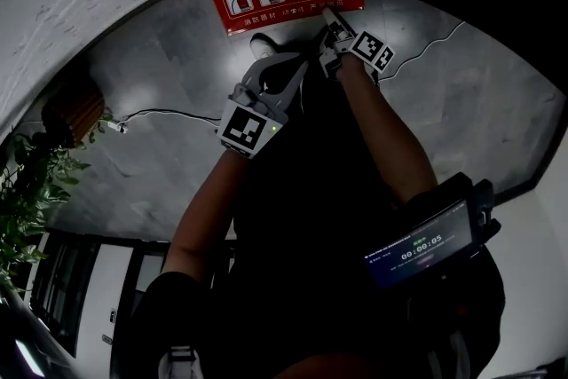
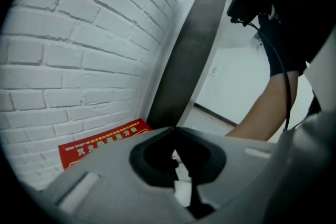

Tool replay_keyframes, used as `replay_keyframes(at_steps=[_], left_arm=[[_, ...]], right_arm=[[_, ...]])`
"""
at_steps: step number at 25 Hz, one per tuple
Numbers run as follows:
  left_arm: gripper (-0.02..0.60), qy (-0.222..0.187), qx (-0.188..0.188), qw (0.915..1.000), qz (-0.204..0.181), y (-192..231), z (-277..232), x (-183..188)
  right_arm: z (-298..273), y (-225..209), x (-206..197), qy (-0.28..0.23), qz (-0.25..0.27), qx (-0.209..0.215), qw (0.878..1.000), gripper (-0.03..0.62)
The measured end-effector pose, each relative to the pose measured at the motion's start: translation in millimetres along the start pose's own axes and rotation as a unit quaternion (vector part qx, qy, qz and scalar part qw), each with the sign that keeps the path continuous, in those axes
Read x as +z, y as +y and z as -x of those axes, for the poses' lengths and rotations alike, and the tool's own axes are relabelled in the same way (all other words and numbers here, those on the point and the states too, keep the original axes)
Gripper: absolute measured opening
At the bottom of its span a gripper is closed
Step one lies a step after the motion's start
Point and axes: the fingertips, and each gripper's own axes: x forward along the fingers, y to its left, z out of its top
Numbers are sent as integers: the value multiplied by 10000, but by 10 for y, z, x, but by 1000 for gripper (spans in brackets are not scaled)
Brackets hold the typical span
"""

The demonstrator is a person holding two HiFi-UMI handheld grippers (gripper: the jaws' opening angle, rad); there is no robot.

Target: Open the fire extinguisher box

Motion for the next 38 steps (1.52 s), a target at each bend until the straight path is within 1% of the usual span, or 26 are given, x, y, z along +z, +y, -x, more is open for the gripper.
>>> replay_keyframes(at_steps=[4,10,15,20,22,27,30,34,38], left_arm=[[2,16,-16,10000,-25,0,6,-11],[2,13,-24,10000,-33,24,8,-12],[2,-88,-31,9999,-91,-31,47,178],[2,-201,-2,9994,-298,-11,147,443],[2,-284,51,9989,-360,12,208,577],[2,-409,97,9980,-467,31,324,821],[2,-476,166,9975,-491,111,389,897],[2,-524,250,9972,-463,191,470,937],[2,-543,357,9970,-427,229,536,956]], right_arm=[[-21,-55,22,-137,-287,-22,9995,140],[31,12,32,-291,-428,62,9986,123],[184,269,104,-400,-522,208,9976,105],[309,588,195,-559,-761,203,9953,91],[353,785,255,-620,-715,306,9950,87],[357,1366,512,-750,-384,701,9940,92],[224,1669,686,-871,-386,843,9919,94],[-23,1993,964,-917,-71,1229,9882,93],[-210,2223,1192,-880,37,1399,9862,80]])
